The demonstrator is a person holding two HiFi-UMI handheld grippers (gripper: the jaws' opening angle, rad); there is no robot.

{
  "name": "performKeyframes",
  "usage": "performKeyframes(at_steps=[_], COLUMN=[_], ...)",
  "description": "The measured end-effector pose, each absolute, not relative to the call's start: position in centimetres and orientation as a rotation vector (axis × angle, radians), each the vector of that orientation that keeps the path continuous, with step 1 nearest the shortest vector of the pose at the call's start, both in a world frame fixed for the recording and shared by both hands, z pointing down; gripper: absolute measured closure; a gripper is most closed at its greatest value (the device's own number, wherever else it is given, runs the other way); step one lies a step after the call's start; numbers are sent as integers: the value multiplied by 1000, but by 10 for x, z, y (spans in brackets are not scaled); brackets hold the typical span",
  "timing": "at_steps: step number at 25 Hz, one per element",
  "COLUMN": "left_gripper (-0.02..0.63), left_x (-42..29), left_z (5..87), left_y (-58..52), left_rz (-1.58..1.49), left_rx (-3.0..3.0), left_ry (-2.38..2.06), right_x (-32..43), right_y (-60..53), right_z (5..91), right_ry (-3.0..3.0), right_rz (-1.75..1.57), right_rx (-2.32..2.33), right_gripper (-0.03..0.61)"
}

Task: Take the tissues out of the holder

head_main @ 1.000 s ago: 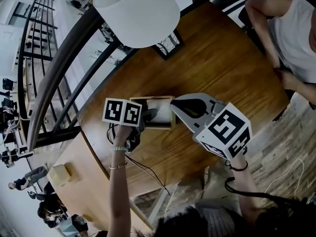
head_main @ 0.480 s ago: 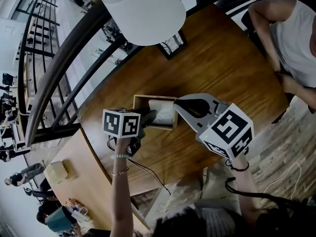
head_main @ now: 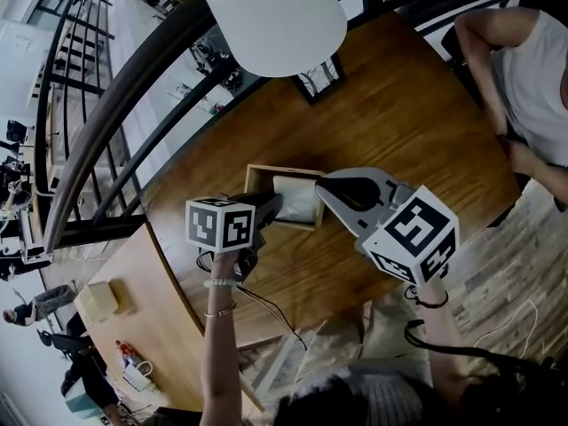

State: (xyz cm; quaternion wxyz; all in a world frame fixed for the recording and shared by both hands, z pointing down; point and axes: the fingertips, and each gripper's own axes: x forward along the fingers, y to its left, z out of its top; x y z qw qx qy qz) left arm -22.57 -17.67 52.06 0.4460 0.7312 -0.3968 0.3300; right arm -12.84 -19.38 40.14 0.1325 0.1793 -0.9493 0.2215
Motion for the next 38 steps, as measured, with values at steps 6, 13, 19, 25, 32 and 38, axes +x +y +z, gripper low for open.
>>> performKeyframes(at_steps=[6, 13, 19, 25, 32, 38], left_gripper=[555, 557, 560, 561, 563, 565], left_x=[-226, -227, -228, -228, -220, -214], left_z=[516, 496, 477, 459, 440, 421], left_y=[-176, -179, -177, -172, -157, -128], left_rz=[773, 689, 589, 522, 450, 377], left_rx=[1812, 1841, 1861, 1893, 1908, 1908], left_ry=[-1001, -1045, -1085, -1112, -1141, -1191], right_x=[-125, -123, -124, -126, -124, -117], right_y=[-194, -194, -193, -189, -180, -171], right_z=[401, 400, 392, 382, 373, 366], right_ry=[-2755, -2758, -2767, -2787, -2801, -2813], right_rz=[645, 638, 622, 599, 575, 560], right_rx=[530, 546, 540, 524, 502, 480], right_gripper=[566, 566, 566, 566, 566, 566])
